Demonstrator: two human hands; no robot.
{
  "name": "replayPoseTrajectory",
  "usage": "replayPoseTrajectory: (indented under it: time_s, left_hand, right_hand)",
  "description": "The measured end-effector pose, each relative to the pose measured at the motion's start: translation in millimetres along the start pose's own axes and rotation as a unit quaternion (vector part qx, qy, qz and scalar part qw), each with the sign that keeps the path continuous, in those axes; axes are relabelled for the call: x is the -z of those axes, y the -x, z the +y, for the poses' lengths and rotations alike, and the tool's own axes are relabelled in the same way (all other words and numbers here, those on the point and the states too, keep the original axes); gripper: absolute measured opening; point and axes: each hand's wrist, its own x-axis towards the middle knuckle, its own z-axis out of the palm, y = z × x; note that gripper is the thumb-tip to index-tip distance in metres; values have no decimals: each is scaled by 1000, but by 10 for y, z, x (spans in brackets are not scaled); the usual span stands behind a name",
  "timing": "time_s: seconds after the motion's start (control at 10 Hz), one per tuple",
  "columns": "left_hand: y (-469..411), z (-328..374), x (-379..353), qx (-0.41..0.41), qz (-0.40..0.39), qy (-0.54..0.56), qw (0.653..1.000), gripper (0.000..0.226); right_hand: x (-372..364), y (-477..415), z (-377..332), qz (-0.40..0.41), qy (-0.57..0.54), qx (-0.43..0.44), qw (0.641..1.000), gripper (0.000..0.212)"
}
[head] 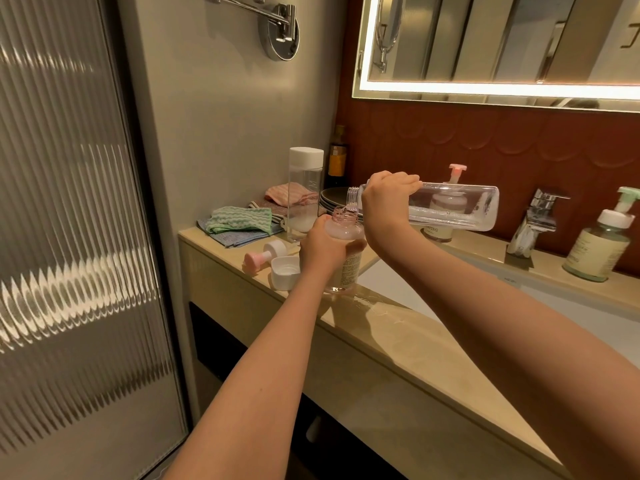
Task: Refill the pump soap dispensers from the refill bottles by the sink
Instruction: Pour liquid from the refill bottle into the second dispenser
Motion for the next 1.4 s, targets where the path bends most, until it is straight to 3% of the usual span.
replayPoseTrajectory:
  time_s: [1.4]
  left_hand:
    - [-5, 10, 2, 5, 0, -8, 1000, 73]
  right_hand:
    - [44, 44, 32, 16, -21, 19, 999, 47]
